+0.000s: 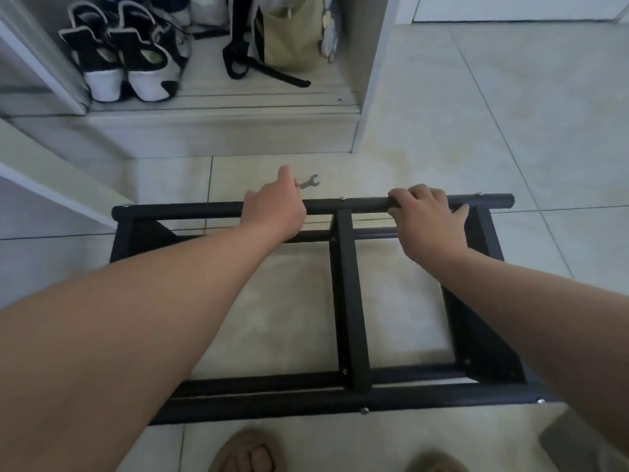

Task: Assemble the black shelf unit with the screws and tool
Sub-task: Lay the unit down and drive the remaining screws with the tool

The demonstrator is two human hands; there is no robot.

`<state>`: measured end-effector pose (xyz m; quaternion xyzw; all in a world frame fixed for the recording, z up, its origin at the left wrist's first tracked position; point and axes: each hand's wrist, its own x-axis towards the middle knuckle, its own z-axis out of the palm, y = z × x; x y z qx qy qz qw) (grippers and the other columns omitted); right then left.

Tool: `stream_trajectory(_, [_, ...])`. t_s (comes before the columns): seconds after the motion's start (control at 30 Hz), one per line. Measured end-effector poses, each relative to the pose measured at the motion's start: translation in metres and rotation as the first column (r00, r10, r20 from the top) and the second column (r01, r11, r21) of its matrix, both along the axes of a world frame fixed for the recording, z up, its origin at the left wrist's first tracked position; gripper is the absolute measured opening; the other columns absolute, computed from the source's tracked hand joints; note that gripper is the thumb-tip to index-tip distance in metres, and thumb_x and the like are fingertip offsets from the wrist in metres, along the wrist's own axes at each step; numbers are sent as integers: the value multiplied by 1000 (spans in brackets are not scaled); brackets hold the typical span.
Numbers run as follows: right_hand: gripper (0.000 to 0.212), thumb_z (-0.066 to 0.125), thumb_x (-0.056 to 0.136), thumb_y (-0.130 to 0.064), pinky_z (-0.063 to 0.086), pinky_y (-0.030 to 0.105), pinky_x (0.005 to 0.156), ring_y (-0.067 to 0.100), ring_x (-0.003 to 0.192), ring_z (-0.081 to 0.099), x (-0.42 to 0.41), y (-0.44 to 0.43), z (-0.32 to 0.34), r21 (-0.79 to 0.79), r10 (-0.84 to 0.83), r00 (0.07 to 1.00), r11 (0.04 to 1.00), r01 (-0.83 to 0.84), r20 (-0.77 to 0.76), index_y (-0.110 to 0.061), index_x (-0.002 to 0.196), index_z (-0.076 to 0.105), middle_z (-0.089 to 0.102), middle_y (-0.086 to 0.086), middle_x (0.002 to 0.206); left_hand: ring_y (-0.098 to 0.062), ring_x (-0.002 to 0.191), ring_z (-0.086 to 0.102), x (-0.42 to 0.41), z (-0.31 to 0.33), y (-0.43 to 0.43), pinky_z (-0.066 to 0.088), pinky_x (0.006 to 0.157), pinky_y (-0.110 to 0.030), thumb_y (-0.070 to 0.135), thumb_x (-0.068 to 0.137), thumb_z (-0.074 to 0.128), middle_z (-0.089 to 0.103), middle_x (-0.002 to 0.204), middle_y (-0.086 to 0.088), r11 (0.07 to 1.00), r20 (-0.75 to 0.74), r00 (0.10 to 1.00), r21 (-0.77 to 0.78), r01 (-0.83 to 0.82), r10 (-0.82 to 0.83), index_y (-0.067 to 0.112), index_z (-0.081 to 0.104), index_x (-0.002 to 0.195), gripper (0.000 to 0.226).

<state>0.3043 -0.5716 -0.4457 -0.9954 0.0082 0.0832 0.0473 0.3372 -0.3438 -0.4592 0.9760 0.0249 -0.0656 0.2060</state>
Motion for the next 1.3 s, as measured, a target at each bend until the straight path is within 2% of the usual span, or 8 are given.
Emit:
stream_trajectory(0.3, [40, 41, 108, -33, 10, 73, 117, 27, 145, 27, 16, 1, -36, 121, -16, 1000, 993, 15, 11, -23, 146, 44, 43, 4, 148, -21, 77, 47, 19, -31, -1, 29, 80, -38, 21, 105, 34, 55, 86, 3, 999, 61, 998, -36, -29, 31, 21, 39, 101, 6])
stream_trajectory(0.5, [56, 44, 106, -40, 9, 58, 123, 24, 155, 11, -30, 1, -4, 167, 72, 996, 984, -63, -47, -23, 157, 29, 25, 2, 164, -21, 95, 49, -19, 5, -3, 42, 82, -39, 21, 100, 47, 53, 104, 0, 991, 143, 988, -117, 70, -53, 18, 54, 96, 9])
stream_trajectory(0.63, [60, 42, 105, -45, 6, 53, 125, 22, 156, 6, -90, -5, 10, 167, 194, 976, 970, -176, -96, -26, 158, 23, 20, -1, 167, -22, 93, 60, -71, 24, -3, 50, 82, -38, 21, 98, 56, 64, 100, -2, 968, 30, 991, -212, 133, -130, 17, 67, 97, 12])
stream_trajectory(0.77, [70, 33, 101, -59, 1, 50, 126, 20, 157, -5, -141, -14, 11, 137, 297, 938, 952, -275, -181, -30, 161, 10, 3, -6, 170, -16, 90, 60, -124, 22, 3, 44, 78, -29, 23, 98, 60, 67, 97, 3, 966, -125, 978, -218, 140, -170, 24, 66, 94, 8])
stream_trajectory(0.9, [94, 19, 85, -82, -4, 49, 126, 17, 154, -23, -173, -19, 3, 130, 464, 850, 886, -446, -249, -33, 161, -8, -21, -11, 167, -17, 92, 61, -158, 5, 8, 44, 79, -28, 24, 96, 64, 66, 93, 4, 970, -300, 937, -212, 117, -178, 24, 68, 92, 6])
stream_trajectory(1.07, [106, 15, 80, -90, -6, 53, 125, 18, 149, -33, -168, -11, -19, 43, 567, 779, 814, -579, -268, -30, 155, -27, -35, -7, 162, -16, 90, 60, -167, -21, 1, 42, 80, -25, 23, 95, 67, 65, 90, 5, 960, -485, 852, -273, 67, -198, 22, 73, 97, 7])
stream_trajectory(1.17, [106, 16, 83, -90, -5, 52, 125, 17, 151, -30, -158, -8, -32, 57, 605, 766, 792, -608, -218, -25, 158, -24, -33, -3, 163, -10, 82, 64, -162, -33, -4, 45, 76, -22, 22, 91, 71, 68, 81, 10, 937, -524, 809, -337, 89, -265, 23, 76, 96, 7])
stream_trajectory(1.3, [105, 20, 88, -87, -2, 54, 126, 19, 154, -20, -154, -8, -43, 93, 653, 744, 757, -646, -142, -18, 162, -9, -21, 2, 168, 1, 74, 64, -159, -44, -3, 48, 70, -20, 26, 85, 77, 68, 75, 19, 909, -536, 779, -405, 101, -325, 35, 69, 75, 16])
